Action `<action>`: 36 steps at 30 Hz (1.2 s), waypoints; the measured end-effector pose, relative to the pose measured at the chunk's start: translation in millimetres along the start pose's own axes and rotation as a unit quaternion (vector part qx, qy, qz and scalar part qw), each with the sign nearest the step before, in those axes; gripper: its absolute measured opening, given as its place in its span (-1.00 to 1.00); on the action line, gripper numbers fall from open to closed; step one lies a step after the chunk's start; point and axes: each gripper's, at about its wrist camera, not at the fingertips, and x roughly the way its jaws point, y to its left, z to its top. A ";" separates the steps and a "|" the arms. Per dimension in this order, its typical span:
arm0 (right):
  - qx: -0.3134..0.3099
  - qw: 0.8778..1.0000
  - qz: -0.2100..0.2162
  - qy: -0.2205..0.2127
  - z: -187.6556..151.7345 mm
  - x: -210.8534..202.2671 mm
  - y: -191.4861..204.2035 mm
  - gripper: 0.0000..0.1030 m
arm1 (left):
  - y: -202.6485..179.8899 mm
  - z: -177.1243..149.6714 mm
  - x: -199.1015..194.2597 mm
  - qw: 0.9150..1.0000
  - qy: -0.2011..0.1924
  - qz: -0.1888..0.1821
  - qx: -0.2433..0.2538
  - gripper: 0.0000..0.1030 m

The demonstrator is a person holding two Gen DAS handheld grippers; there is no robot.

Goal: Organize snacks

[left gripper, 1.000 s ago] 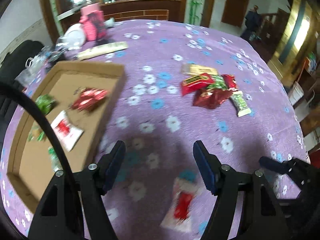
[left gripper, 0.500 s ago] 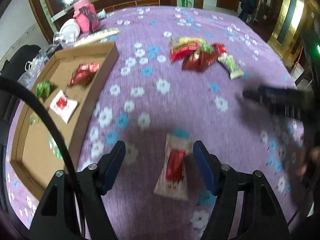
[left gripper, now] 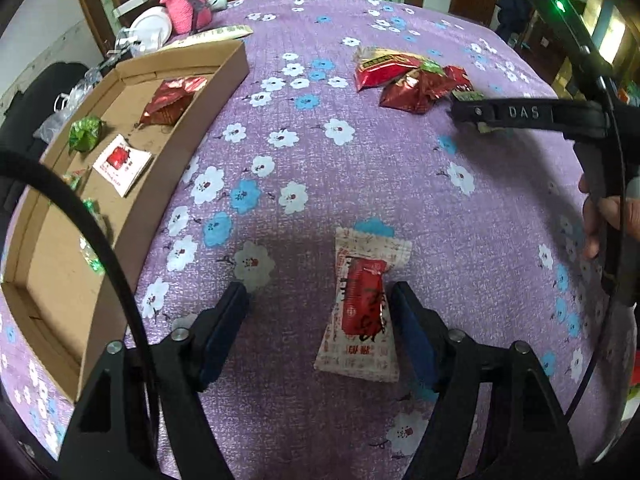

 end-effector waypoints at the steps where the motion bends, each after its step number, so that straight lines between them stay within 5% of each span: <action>1: -0.004 1.000 -0.006 0.000 0.5 0.7 0.1 -0.15 | -0.4 0.7 0.6 1.000 -0.001 0.001 0.000 0.49; 7: -0.016 0.999 -0.028 0.000 -1.5 -2.1 -5.5 -0.66 | -1.9 6.5 3.1 1.000 -0.005 0.002 -0.004 0.51; 12: -0.009 1.000 -0.028 -0.002 -6.0 -6.1 -7.6 -0.66 | -3.9 7.9 2.0 1.000 -0.006 -0.002 -0.003 0.33; 20: -0.005 1.000 -0.024 0.005 -26.1 -19.5 -6.4 -0.66 | -4.9 8.0 -2.1 1.000 -0.014 -0.017 0.004 -0.38; 36: 0.018 1.000 -0.016 0.017 -75.9 -51.8 8.5 -0.66 | -4.9 -1.0 -7.7 0.999 -0.009 -0.045 0.012 -0.44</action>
